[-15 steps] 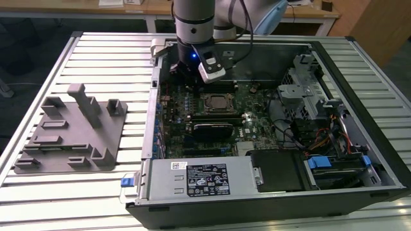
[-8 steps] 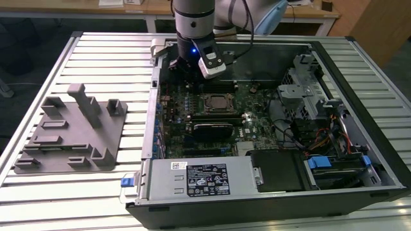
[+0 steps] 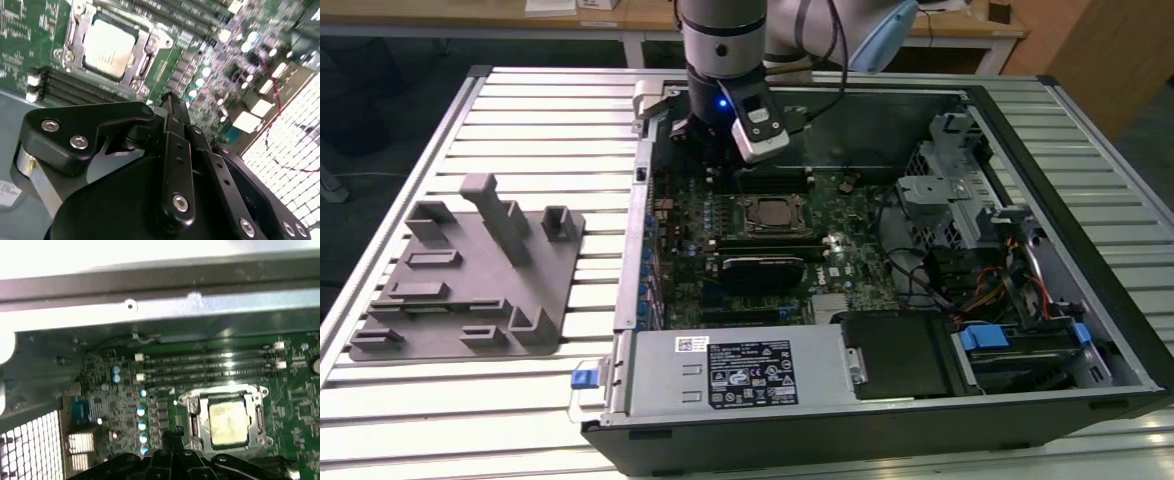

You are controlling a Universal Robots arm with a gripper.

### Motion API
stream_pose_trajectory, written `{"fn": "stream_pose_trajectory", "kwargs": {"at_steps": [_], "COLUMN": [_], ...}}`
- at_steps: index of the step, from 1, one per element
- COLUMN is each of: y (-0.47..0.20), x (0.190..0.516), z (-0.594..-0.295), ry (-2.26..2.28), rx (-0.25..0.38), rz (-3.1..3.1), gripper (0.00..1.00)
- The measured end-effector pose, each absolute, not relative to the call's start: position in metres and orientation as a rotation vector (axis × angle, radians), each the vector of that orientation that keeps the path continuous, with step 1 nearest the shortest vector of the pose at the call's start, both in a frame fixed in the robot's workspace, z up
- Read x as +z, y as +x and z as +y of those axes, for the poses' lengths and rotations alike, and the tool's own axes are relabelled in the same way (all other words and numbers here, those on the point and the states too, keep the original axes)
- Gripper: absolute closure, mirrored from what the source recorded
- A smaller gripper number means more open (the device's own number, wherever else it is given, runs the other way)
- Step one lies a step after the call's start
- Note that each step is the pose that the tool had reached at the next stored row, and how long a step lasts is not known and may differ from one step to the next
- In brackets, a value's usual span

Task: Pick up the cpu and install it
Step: 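Install the first cpu locking lever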

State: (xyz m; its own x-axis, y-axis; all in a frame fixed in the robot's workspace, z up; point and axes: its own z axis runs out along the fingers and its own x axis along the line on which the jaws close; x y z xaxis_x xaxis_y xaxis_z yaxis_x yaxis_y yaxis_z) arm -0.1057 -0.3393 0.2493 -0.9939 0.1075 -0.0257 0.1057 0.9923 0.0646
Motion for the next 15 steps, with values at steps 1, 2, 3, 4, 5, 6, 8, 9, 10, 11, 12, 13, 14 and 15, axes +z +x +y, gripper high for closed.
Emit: {"fn": "stream_pose_trajectory", "kwargs": {"at_steps": [1,2,3,4,5,6,8,9,10,11,12,13,14,15], "y": [-0.1065,-0.1077,-0.1089,-0.1098,-0.1105,-0.1109,-0.1112,-0.1113,-0.1115,-0.1117,-0.1119,-0.1119,-0.112,-0.112], "x": [0.2493,0.2493,0.2493,0.2492,0.2492,0.2492,0.2491,0.2492,0.2492,0.2491,0.2491,0.2491,0.2491,0.2491], "z": [-0.3394,-0.3394,-0.3394,-0.3394,-0.3395,-0.3396,-0.3397,-0.3397,-0.3398,-0.3398,-0.3399,-0.34,-0.34,-0.3401], "ry": [0.167,0.167,0.167,0.167,0.167,0.167,0.168,0.168,0.168,0.169,0.169,0.169,0.169,0.169], "rx": [0.107,0.113,0.122,0.136,0.152,0.169,0.219,0.244,0.265,0.287,0.31,0.333,0.357,0.375], "rz": [3.106,3.106,3.106,3.106,3.106,3.106,3.104,3.103,3.102,3.101,3.1,3.098,3.096,3.095], "gripper": [0.89,0.89,0.89,0.89,0.89,0.89,0.89,0.89,0.89,0.89,0.89,0.89,0.89,0.89]}}
